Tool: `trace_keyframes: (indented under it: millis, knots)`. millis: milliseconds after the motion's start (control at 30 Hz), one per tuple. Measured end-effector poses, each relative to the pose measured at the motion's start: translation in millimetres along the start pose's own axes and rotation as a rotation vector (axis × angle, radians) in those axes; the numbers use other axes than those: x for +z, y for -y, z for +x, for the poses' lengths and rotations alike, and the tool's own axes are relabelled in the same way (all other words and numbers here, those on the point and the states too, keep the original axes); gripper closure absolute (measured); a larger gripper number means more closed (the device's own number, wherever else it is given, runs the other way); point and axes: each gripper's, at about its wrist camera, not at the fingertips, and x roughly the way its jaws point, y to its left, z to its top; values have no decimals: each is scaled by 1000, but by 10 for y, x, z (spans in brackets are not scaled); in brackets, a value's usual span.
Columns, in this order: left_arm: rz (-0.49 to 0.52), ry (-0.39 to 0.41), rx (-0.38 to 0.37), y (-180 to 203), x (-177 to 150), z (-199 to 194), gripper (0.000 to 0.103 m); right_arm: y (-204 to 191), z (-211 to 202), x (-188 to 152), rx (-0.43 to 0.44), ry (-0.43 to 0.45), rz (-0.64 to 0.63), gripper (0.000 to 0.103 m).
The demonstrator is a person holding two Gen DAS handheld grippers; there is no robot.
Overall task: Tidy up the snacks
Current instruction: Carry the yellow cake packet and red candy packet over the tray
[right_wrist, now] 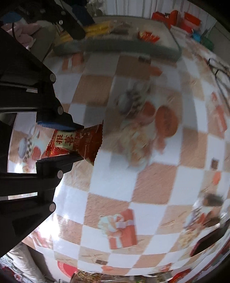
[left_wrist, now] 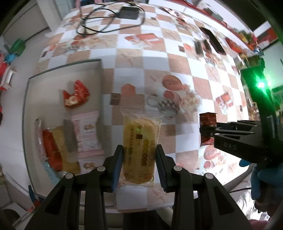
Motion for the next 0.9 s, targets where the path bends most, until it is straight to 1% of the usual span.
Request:
trace_keyframes:
  millis: [133, 300, 333, 367, 500, 667, 733, 900]
  knots:
    - [-42, 25, 15, -191, 2, -95, 64, -251, -241, 161, 29, 36, -44, 76]
    - [-105, 47, 40, -518, 7, -188, 64, -641, -429, 337, 67, 67, -109, 76]
    - [-115, 49, 44, -576, 4, -200, 64, -701, -433, 361, 74, 71, -120, 76]
    - [-126, 51, 48, -646, 2, -213, 64, -777, -362, 244, 79, 75, -131, 76]
    - [-166, 56, 71, -919, -12, -246, 64, -1071, -397, 260, 99, 91, -179, 76]
    - [-207, 48, 93, -1211, -22, -225, 64, -1464, -293, 337, 112, 98, -225, 76]
    - [-213, 41, 98, -1277, -24, -205, 64, -1609, -211, 424, 116, 95, -239, 76]
    - [-224, 20, 103, -1408, -13, -123, 64, -1856, -158, 484, 124, 78, -270, 76]
